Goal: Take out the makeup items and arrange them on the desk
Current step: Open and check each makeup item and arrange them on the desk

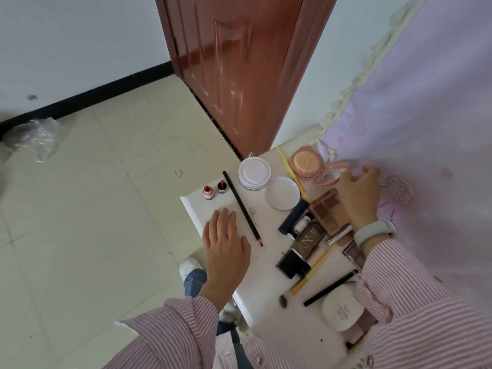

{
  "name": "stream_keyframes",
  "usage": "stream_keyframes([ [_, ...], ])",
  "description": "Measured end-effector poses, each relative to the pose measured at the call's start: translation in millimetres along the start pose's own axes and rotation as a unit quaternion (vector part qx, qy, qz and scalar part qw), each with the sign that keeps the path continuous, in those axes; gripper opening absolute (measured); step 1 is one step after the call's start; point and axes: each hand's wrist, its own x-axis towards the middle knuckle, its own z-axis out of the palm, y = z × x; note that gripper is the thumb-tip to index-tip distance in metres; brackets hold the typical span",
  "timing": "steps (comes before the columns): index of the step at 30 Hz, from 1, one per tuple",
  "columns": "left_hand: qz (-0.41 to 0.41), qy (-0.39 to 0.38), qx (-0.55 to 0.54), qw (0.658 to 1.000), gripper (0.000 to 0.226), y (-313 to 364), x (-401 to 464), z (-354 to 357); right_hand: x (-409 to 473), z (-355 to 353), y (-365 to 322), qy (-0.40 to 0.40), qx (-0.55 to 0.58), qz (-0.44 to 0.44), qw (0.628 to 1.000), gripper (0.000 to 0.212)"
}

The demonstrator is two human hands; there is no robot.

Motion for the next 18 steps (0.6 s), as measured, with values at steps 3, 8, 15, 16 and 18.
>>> stream_keyframes([
  [3,0.015,-0.002,0.036,0.999,0.042,-4.3,-2.7,3.6,-20.4,0.5,14.3,0.02,-0.024,-0.092,0.995,0.008],
  [8,0.019,-0.024,0.061,0.998,0.052,-8.5,-4.4,2.8,-29.0,23.6,22.8,-0.126,-0.221,-0.196,0.947,0.022],
  [15,0.027,-0.025,0.068,0.997,0.053,-11.3,-4.7,0.3,-17.9,31.5,11.5,-0.209,-0.284,-0.106,0.93,0.026],
  [16,0.026,-0.024,0.068,0.997,0.053,-11.1,-4.5,0.1,-16.3,31.1,9.4,-0.221,-0.276,-0.094,0.931,0.025],
  [18,0.025,-0.026,0.07,0.997,0.053,-10.7,-4.4,0.2,-15.7,31.1,5.1,-0.23,-0.283,-0.09,0.927,0.023],
])
